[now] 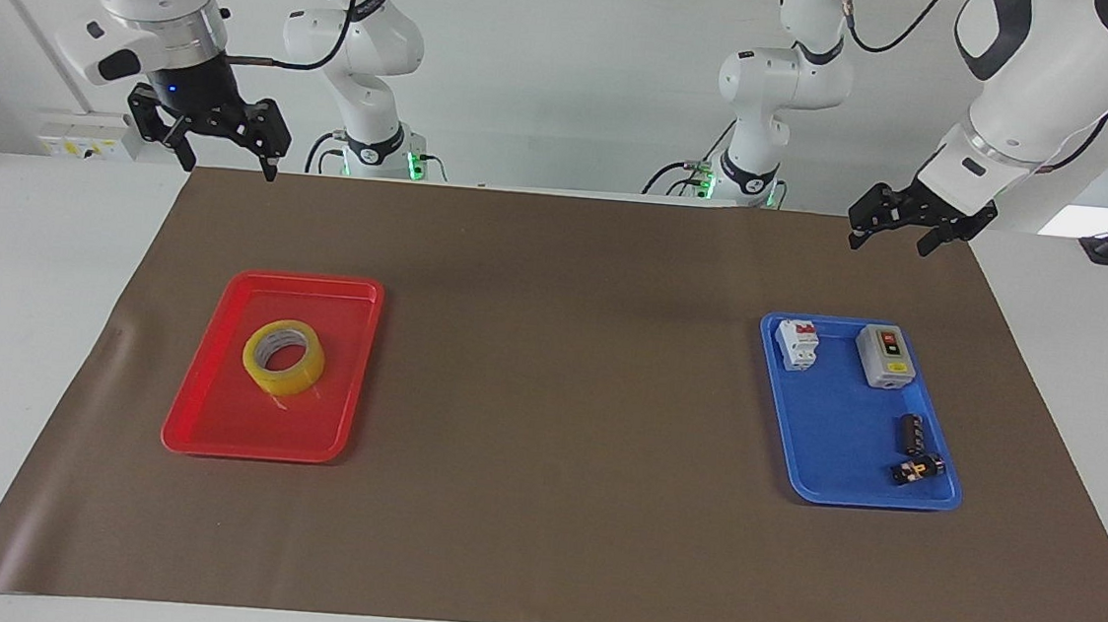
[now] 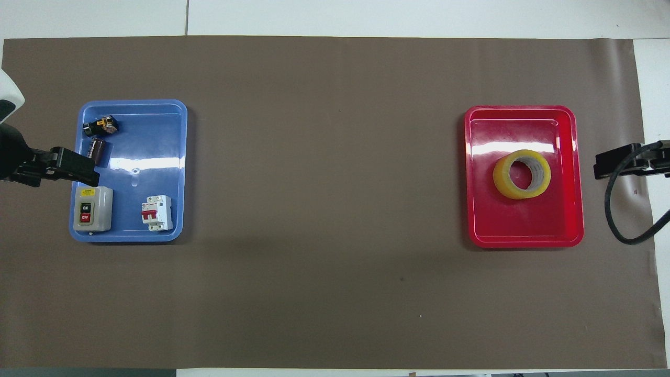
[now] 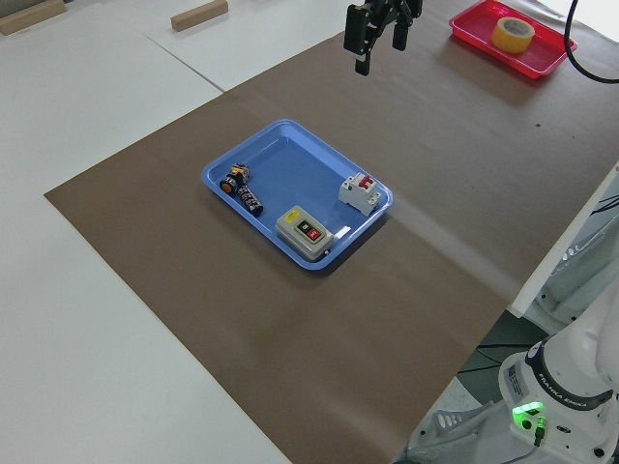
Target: Place and move tape with both arms
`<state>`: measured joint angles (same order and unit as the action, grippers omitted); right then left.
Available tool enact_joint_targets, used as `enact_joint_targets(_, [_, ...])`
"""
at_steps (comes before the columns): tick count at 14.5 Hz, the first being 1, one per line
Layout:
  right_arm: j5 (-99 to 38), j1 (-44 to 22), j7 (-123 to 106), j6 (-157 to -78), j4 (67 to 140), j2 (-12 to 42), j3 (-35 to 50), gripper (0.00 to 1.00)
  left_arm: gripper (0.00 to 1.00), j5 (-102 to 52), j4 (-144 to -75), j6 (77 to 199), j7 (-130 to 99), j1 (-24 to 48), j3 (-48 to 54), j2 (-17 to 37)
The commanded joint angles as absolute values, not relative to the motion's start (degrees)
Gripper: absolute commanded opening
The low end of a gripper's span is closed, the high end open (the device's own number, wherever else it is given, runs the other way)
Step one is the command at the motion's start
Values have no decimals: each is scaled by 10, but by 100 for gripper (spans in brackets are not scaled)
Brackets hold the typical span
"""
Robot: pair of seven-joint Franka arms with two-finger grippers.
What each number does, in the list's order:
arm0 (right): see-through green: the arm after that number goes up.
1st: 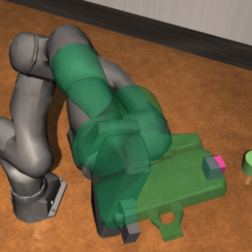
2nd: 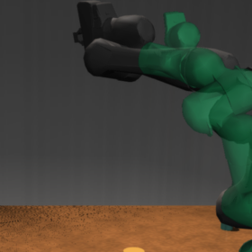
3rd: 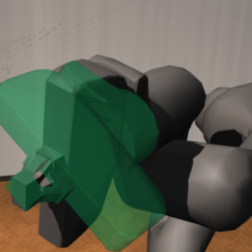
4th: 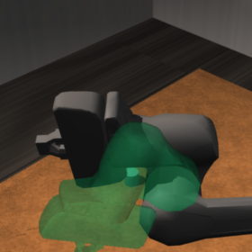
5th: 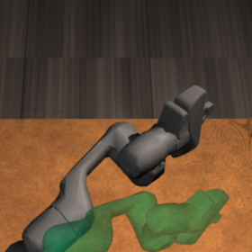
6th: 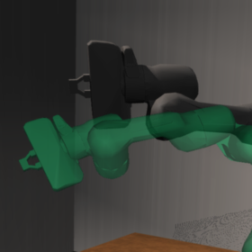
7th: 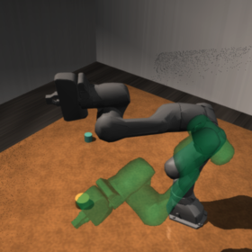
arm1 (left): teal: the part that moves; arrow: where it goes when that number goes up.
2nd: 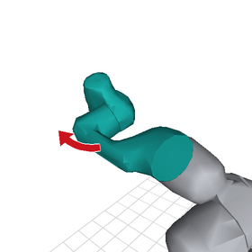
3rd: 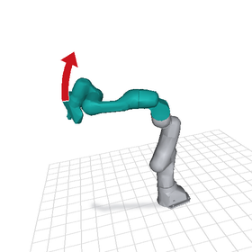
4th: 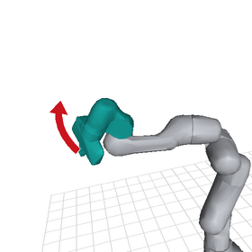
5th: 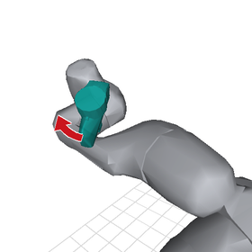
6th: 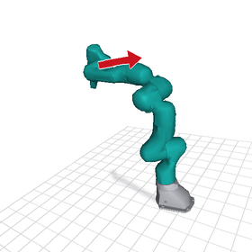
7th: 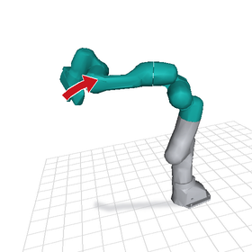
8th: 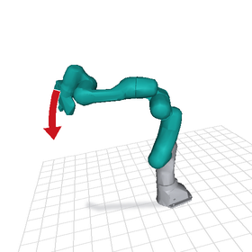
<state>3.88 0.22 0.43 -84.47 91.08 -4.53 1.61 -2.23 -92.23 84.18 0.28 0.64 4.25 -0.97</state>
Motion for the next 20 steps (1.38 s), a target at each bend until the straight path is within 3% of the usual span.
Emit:
enact_joint_targets(1, [29,8,-21,-815,883,-36,18,100,100,-32,-935,839,9,-3,47,-23])
enact_joint_targets(4, [22,10,-25,-765,821,-9,18,100,100,-32,-935,839,9,-3,47,-23])
enact_joint_targets(20, [17,8,-34,-777,830,-11,15,100,100,-32,-935,839,9,-3,47,-23])
